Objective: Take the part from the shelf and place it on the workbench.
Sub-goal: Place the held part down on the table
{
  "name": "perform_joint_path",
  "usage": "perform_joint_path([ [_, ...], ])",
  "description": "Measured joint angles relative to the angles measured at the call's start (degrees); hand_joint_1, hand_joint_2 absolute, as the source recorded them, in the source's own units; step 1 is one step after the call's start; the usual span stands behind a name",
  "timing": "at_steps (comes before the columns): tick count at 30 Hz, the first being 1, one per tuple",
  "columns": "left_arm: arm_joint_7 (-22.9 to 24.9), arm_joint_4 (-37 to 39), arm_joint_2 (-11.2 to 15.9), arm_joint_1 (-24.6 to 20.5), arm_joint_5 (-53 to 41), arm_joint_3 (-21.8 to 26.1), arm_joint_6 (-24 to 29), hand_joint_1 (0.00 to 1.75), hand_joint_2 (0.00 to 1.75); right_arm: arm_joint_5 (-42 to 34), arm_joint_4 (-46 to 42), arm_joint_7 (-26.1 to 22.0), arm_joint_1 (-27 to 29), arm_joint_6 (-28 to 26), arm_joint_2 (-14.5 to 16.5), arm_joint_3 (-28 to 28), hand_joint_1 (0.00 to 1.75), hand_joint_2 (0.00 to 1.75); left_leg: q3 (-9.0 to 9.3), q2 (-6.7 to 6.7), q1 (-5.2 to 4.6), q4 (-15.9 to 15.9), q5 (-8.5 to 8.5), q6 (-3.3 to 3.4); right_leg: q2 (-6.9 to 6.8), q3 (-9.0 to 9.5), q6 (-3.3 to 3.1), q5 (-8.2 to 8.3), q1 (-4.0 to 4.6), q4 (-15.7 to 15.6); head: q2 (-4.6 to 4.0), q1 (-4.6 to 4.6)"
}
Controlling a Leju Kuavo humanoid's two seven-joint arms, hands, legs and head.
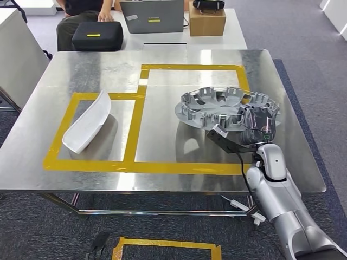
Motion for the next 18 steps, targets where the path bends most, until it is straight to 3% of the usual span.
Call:
perform_joint_path([
  [2, 0.0, 0.0, 0.0, 0.1, -0.1, 0.0, 0.7, 0.0, 0.87, -2.1, 0.9, 0.2, -0.3, 2.2, 0.0, -0.2, 0.0, 0.0, 0.0, 0.0, 0.0, 0.0, 0.0, 0.0, -0.01, 0.0, 0.0, 0.0, 0.0, 0.0, 0.0, 0.01],
  [4, 0.1, 0.0, 0.0, 0.1, -0.3, 0.0, 1.4, 0.0, 0.0, -4.0, 1.7, -0.3, -0.4, 3.7, 0.0, -0.5, 0.0, 0.87, 0.0, 0.0, 0.0, 0.0, 0.0, 0.0, 0.0, 0.0, 0.0, 0.0, 0.0, 0.0, 0.0, 0.01],
  [6, 0.3, 0.0, 0.1, 0.2, -0.6, 0.0, 1.7, 0.0, 0.0, -5.4, 2.2, -1.1, -0.4, 4.6, 0.1, -0.6, 0.0, 1.75, 0.0, 0.0, 0.0, 0.0, 0.0, 0.0, 0.01, 0.0, 0.0, 0.0, 0.0, 0.0, 0.0, 0.01],
  [18, 0.9, 0.0, 0.1, 0.4, -1.2, 0.0, 1.6, 0.0, 0.0, -16.7, -2.1, 0.1, -1.0, 15.9, 3.3, -0.1, 0.0, 1.75, 0.0, 0.0, 0.01, 0.0, 0.01, -0.01, 0.0, -0.01, 0.0, 0.0, 0.01, 0.0, 0.0, 0.01],
])
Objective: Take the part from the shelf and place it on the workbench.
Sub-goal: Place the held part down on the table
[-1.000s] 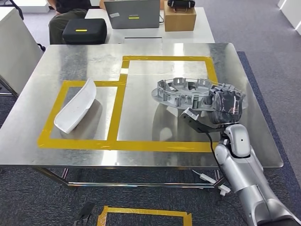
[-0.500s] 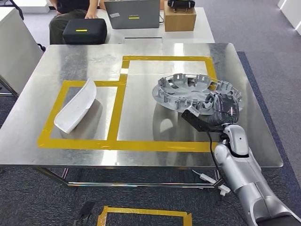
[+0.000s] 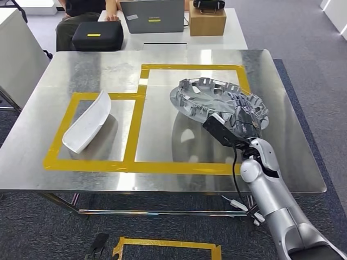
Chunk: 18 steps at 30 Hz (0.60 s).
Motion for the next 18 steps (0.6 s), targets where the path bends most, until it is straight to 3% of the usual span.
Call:
perform_joint_path([
  [8, 0.0, 0.0, 0.0, 0.0, -0.2, 0.0, 0.0, 0.0, 0.0, -2.2, -2.3, -0.4, -0.4, 1.3, 0.5, 0.9, 0.0, 1.75, -0.01, 0.0, -0.01, 0.0, -0.01, 0.0, 0.01, 0.0, 0.0, 0.0, -0.01, 0.0, 0.0, 0.0],
  [18, 0.0, 0.0, 0.0, 0.0, -0.3, 0.2, 0.0, 0.0, 0.0, -16.2, -9.4, 0.1, -0.9, 11.0, 1.2, 5.8, 0.0, 1.75, -0.01, 0.01, 0.02, 0.0, -0.01, 0.0, 0.02, -0.03, -0.01, -0.01, 0.02, 0.0, 0.0, -0.02],
])
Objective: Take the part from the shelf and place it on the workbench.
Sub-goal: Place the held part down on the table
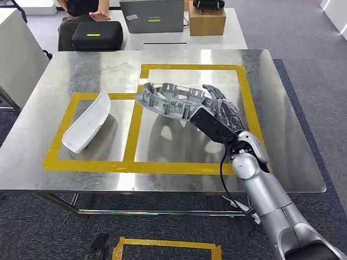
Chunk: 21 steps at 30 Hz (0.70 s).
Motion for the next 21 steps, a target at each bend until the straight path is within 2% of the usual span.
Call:
perform_joint_path([
  [3, 0.0, 0.0, 0.0, 0.0, 0.2, 0.3, 0.0, 0.0, 0.0, -6.0, -0.6, 2.6, -0.8, 3.7, 0.3, 1.2, 0.0, 1.75, 0.0, 0.01, 0.0, 0.0, 0.0, 0.0, 0.02, 0.0, 0.0, 0.0, 0.0, 0.0, 0.0, 0.01],
  [9, 0.0, 0.0, 0.0, 0.2, 0.5, 1.0, 0.6, 0.0, 0.0, -23.6, 0.4, 7.0, -2.9, 10.0, 0.9, 2.7, 0.0, 1.75, -0.01, 0.0, -0.01, 0.0, 0.0, 0.0, 0.0, 0.02, 0.0, 0.0, -0.01, 0.0, 0.0, 0.02],
  [11, 0.0, 0.0, 0.0, 0.2, 0.5, 1.2, 0.7, 0.0, 0.0, -29.1, 1.2, 8.2, -3.6, 10.2, 1.1, 3.0, 0.0, 1.75, -0.01, 0.0, -0.01, 0.0, 0.0, 0.0, -0.01, 0.02, 0.0, 0.01, -0.01, 0.0, 0.0, 0.02],
  [14, 0.0, 0.0, 0.0, 0.3, 0.5, 1.4, 0.9, 0.0, 0.0, -33.5, 2.3, 8.6, -4.4, 7.4, 1.2, 3.9, 0.0, 1.75, 0.0, 0.0, -0.01, 0.0, 0.0, 0.0, 0.0, 0.02, 0.0, 0.01, -0.01, 0.0, 0.0, 0.02],
  [17, 0.0, 0.0, 0.0, 0.3, 0.5, 1.6, 0.8, 0.0, 0.0, -31.2, 3.0, 8.7, -5.1, 3.4, 1.2, 5.2, 0.0, 1.75, 0.0, 0.0, -0.01, 0.0, 0.0, 0.0, 0.0, 0.02, 0.0, 0.01, -0.01, 0.0, 0.0, 0.02],
  [19, 0.0, 0.0, 0.0, 0.3, 0.5, 1.7, 0.6, 0.0, 0.0, -22.9, 3.2, 9.7, -5.5, -1.3, 1.0, 6.9, 0.0, 1.75, 0.0, 0.0, -0.01, 0.0, 0.0, 0.0, 0.0, 0.01, 0.0, 0.01, -0.01, 0.0, 0.0, 0.01],
  [21, 0.0, 0.0, 0.0, 0.3, 0.4, 1.8, 0.1, 0.0, 0.0, -11.5, 3.3, 12.2, -6.2, -5.8, 0.4, 9.4, 0.0, 1.75, 0.0, 0.0, -0.01, 0.0, 0.0, 0.0, 0.0, 0.01, 0.0, 0.01, -0.01, 0.0, 0.0, 0.01],
])
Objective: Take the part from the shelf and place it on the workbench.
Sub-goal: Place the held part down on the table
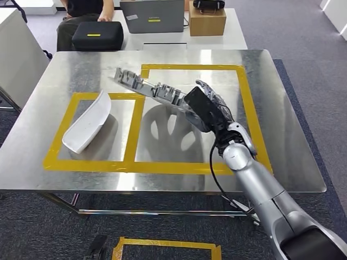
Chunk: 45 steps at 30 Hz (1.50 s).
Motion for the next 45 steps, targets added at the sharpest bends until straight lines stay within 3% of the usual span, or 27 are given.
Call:
perform_joint_path([
  [4, 0.1, 0.0, 0.0, 0.0, -0.8, 0.0, -0.9, 0.0, 0.0, 22.7, -0.8, 6.9, 0.0, -2.9, -1.7, 3.3, 0.0, 1.75, 0.0, 0.0, 0.0, 0.0, 0.0, 0.0, 0.0, 0.0, 0.0, 0.0, 0.0, 0.0, 0.0, 0.01],
  [7, 0.3, 0.0, 0.0, 0.0, -1.3, 0.0, -1.2, 0.0, 0.0, 36.1, -2.0, 9.0, 1.2, -2.6, -2.6, 3.2, 0.0, 1.75, 0.0, 0.02, 0.0, 0.0, -0.01, 0.01, 0.05, -0.01, 0.0, 0.0, 0.0, 0.0, 0.0, 0.01],
  [13, 0.3, 0.0, 0.0, 0.0, -1.7, 0.0, -1.4, 0.0, 0.0, 44.8, -3.6, 9.9, 2.3, -2.3, -3.3, 2.8, 0.0, 1.75, 0.0, 0.05, 0.0, 0.0, -0.02, 0.02, 0.07, -0.04, 0.0, 0.0, -0.01, 0.0, 0.0, 0.01],
  [21, 0.3, 0.0, 0.0, -0.1, -2.1, 0.0, -1.8, 0.0, 0.0, 68.1, -6.2, 13.2, 2.9, -0.3, -6.0, 2.7, 0.0, 1.75, 0.0, 0.05, 0.0, 0.0, -0.02, 0.02, 0.07, -0.04, 0.0, 0.0, 0.0, 0.0, 0.0, 0.01],
  [34, 0.3, 0.0, 0.0, -0.1, -2.1, 0.0, -1.9, 0.0, 0.0, 71.4, -7.0, 14.6, 2.3, 4.6, -8.2, 3.8, 0.0, 1.75, 0.0, 0.05, 0.0, 0.0, -0.02, 0.02, 0.07, -0.03, 0.0, 0.0, 0.0, 0.0, 0.0, 0.0],
  [38, 0.3, 0.0, 0.0, -0.1, -1.8, 0.3, -1.9, 0.0, 0.0, 71.4, -7.0, 16.7, 0.8, 8.0, -9.3, 6.4, 0.0, 1.75, -0.01, 0.05, 0.0, 0.0, -0.02, 0.02, 0.07, -0.03, 0.0, 0.0, 0.0, 0.0, 0.0, 0.01],
  [45, -0.2, 0.0, 0.0, -0.1, -1.6, 0.6, -1.9, 0.0, 0.0, 71.4, -7.0, 17.8, -0.5, 7.9, -10.1, 9.6, 0.0, 1.75, -0.01, 0.05, 0.0, 0.0, -0.02, 0.02, 0.07, -0.03, 0.0, 0.0, 0.0, 0.0, 0.0, 0.01],
])
